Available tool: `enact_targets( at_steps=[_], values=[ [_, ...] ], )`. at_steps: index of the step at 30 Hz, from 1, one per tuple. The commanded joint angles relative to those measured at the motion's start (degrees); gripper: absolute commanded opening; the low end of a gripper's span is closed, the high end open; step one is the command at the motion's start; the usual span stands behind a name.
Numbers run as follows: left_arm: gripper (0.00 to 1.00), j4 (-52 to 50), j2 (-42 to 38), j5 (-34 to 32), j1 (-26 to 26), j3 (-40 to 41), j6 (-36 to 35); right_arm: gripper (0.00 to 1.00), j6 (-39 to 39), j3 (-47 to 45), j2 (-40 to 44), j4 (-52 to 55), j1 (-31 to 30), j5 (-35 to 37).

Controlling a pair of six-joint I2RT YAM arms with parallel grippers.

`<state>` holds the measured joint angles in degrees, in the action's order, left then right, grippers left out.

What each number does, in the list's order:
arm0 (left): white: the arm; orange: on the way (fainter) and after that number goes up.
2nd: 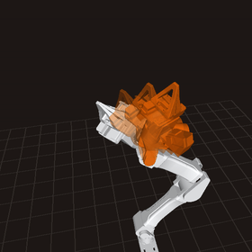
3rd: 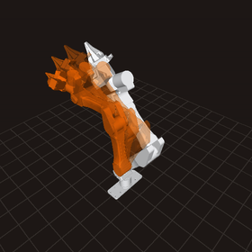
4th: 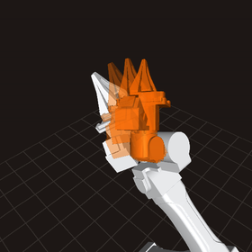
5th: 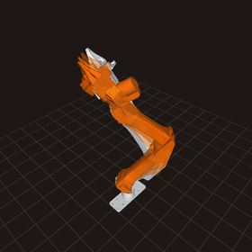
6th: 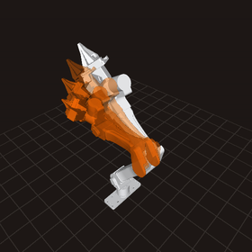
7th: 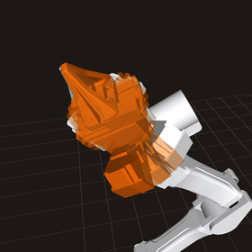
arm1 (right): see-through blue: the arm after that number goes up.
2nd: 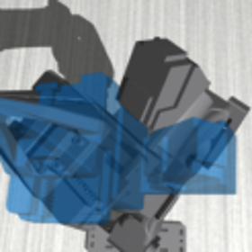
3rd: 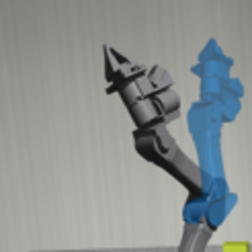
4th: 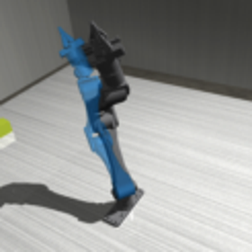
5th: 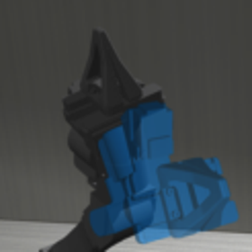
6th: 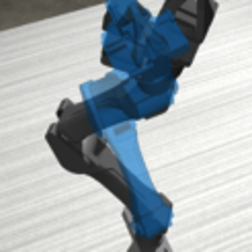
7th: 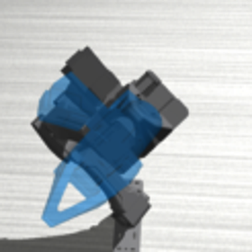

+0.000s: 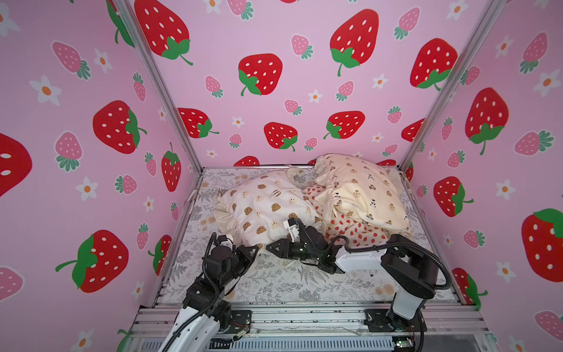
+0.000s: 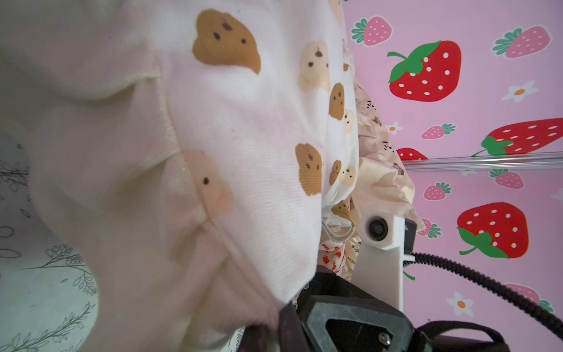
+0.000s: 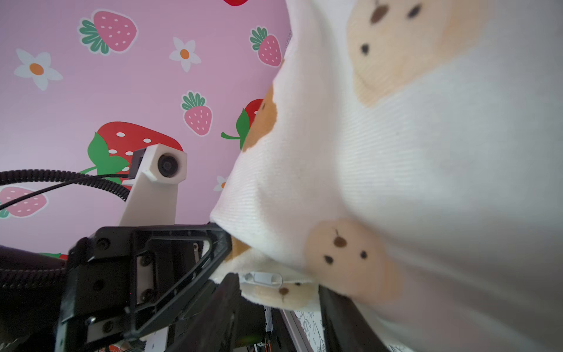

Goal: Zip up pillowcases
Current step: Zip the zipper on the pillowcase.

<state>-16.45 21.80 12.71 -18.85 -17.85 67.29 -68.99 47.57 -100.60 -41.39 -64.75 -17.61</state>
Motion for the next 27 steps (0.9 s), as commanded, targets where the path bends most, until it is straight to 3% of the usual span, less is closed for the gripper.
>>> enact_targets(
  at_steps=[1, 17, 27],
  values=[
    [0.00, 4.02, -1.12, 1.62, 0.22, 0.12, -1.14, 0.47, -0.96, 1.46, 2.22, 2.18, -0.29, 0.56],
    [0.00, 13.11, -0.78, 3.18, 0.24, 1.21, -2.20, 0.47, -2.43, 4.11, 1.22, -1.22, -1.61, -2.95],
    [0.00, 12.96, -0.53, 4.95, 0.22, 0.10, -1.95, 0.42, -0.92, 3.77, 2.51, -3.16, -1.30, -1.97]
  ],
)
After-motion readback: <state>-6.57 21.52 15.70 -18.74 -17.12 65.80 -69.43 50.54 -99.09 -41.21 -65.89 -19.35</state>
